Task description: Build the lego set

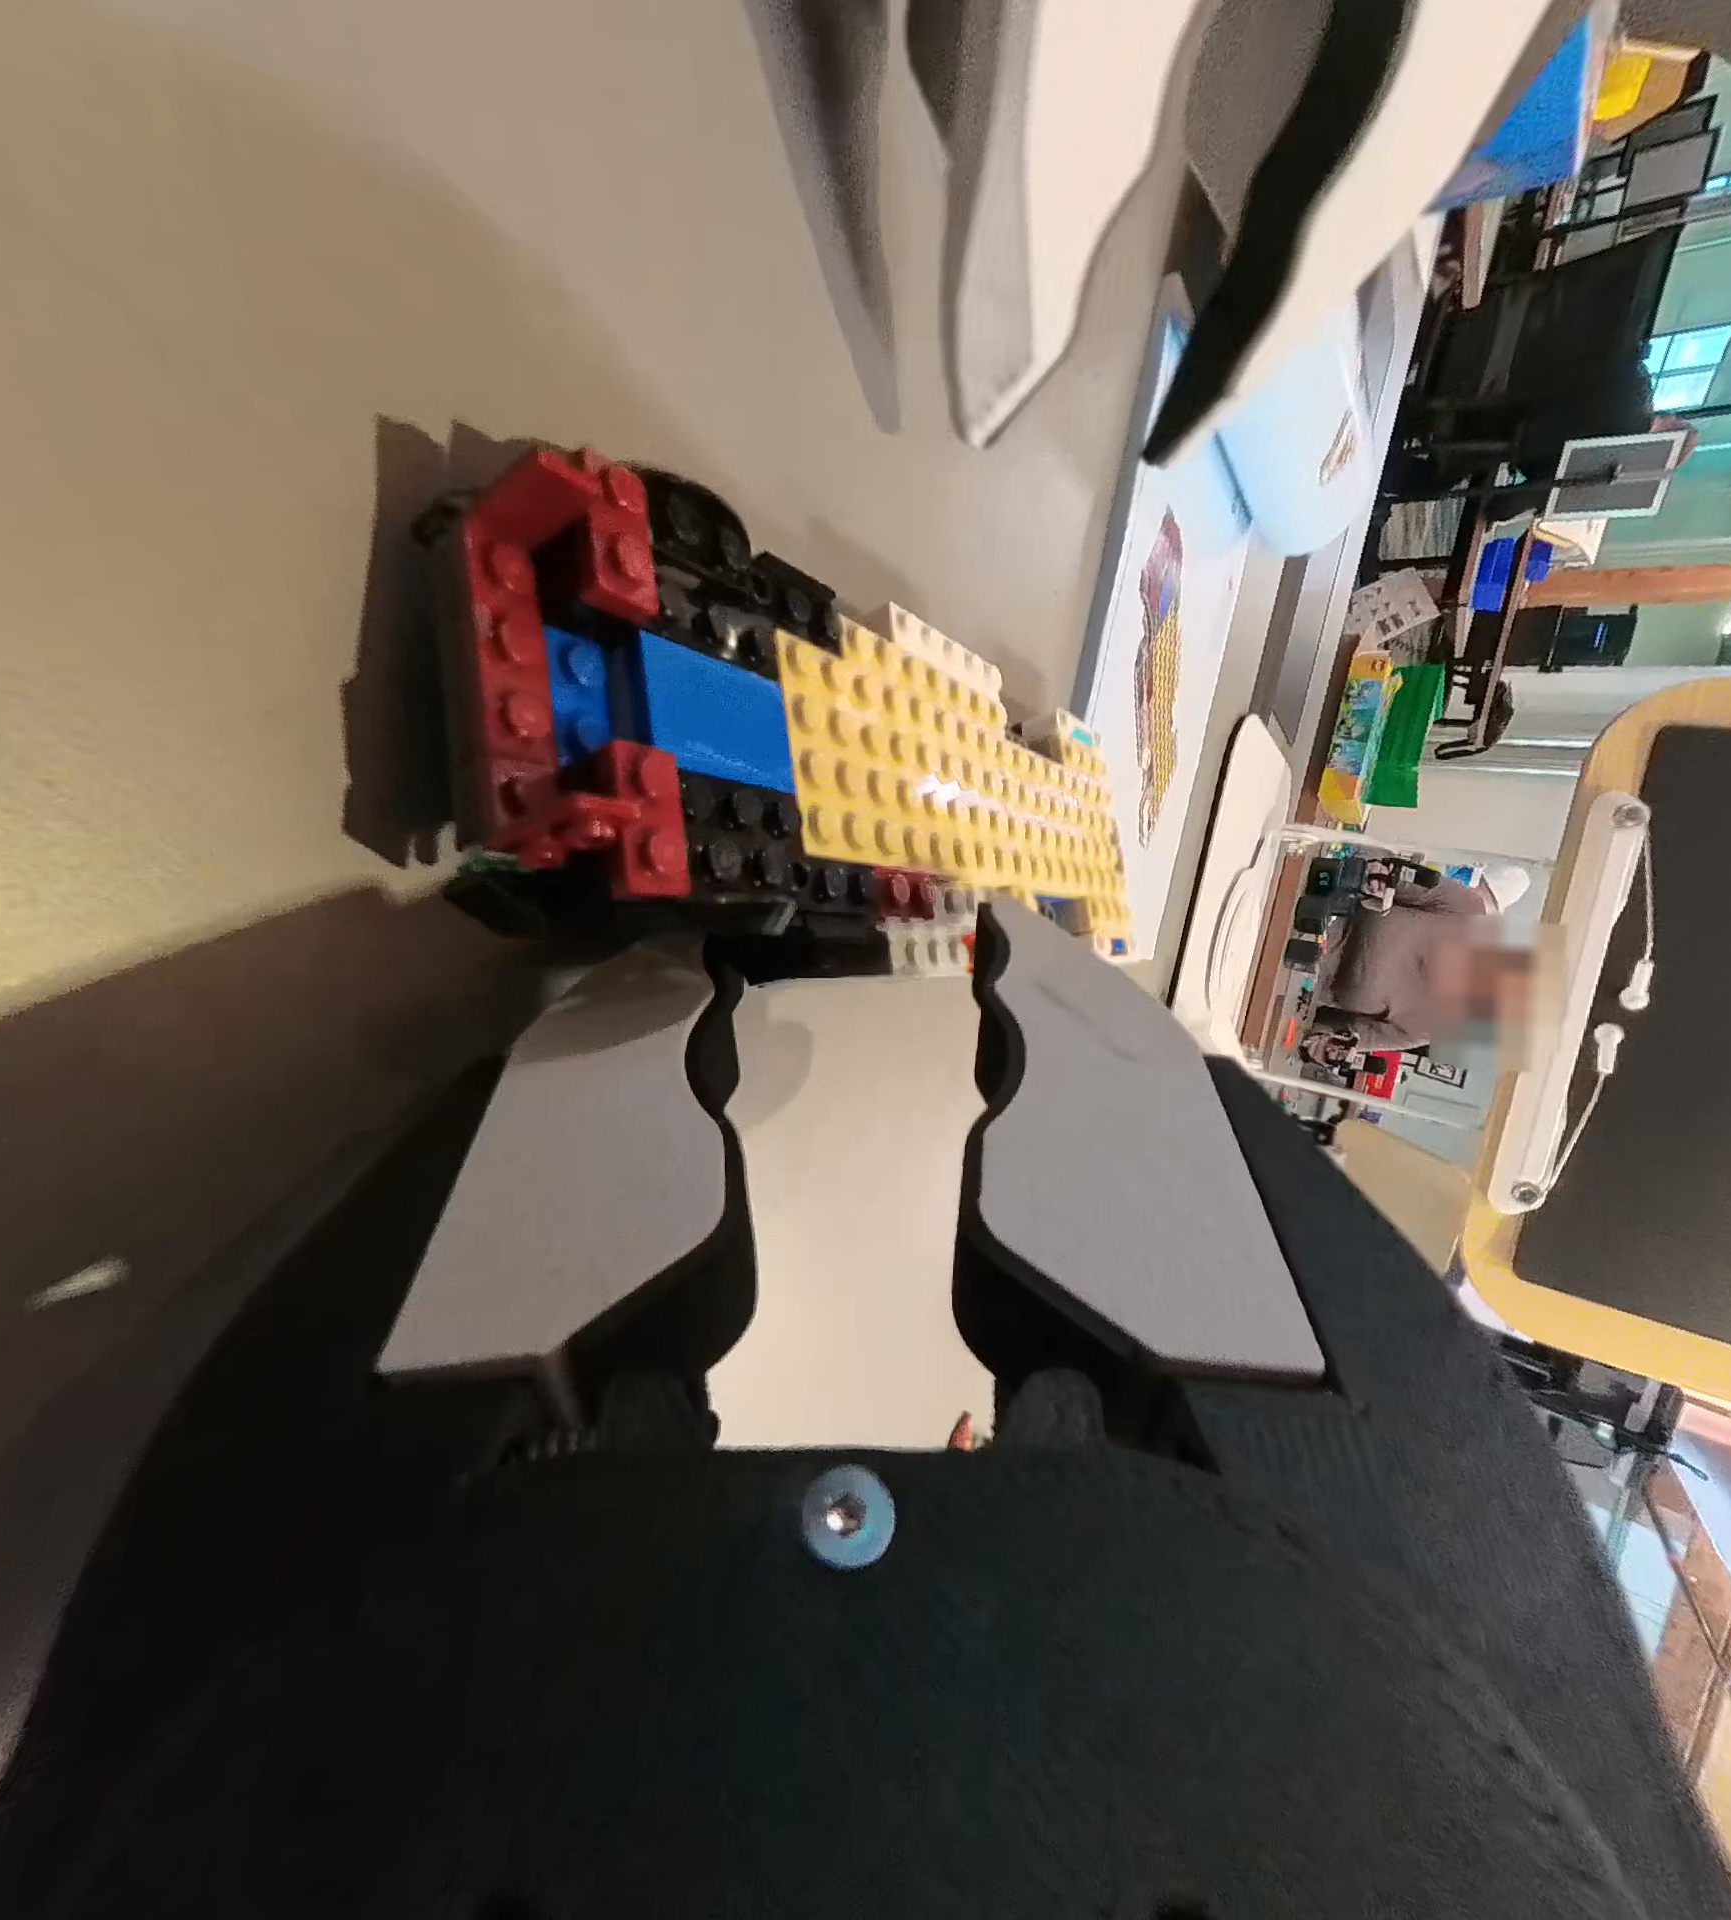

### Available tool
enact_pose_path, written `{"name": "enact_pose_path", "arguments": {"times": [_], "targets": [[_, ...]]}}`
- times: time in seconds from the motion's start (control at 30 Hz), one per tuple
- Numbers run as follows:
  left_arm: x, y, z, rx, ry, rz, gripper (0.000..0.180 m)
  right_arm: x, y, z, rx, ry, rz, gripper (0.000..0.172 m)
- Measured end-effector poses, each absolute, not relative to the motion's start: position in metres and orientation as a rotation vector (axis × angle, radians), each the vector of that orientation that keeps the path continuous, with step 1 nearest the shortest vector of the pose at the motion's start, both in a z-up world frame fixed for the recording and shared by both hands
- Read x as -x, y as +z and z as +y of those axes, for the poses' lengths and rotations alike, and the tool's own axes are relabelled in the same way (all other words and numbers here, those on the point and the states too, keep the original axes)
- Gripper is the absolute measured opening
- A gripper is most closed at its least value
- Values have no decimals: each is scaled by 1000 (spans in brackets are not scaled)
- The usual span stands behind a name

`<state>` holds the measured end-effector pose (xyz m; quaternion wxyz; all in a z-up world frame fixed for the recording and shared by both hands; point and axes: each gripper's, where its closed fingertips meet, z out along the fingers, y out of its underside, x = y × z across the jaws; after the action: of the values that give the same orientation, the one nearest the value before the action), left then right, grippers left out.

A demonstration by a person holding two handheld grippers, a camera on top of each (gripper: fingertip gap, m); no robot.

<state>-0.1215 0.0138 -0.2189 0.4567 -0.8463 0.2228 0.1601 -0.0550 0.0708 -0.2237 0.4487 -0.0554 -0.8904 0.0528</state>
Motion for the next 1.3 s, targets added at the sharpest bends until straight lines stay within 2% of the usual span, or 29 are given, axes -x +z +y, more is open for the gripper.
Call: {"name": "enact_pose_path", "arguments": {"times": [0.17, 0.77, 0.93, 1.17, 1.3], "targets": [[118, -223, 26, 2097, 454, 575, 33, 57, -224, 85, 176, 54, -2206, 43], [110, -225, 54, 2097, 445, 590, 28, 57, -222, 98, 277, 16, -2203, 47], [108, -230, 53, 2156, 361, 573, 18, 50, -224, 112, 330, -110, -2238, 45], [93, -234, 73, 2230, 227, 552, 21, 40, -227, 126, 418, -249, -2298, 41], [83, -236, 85, 2236, 241, 641, 23, 35, -225, 139, 435, -349, -2305, 46]]}}
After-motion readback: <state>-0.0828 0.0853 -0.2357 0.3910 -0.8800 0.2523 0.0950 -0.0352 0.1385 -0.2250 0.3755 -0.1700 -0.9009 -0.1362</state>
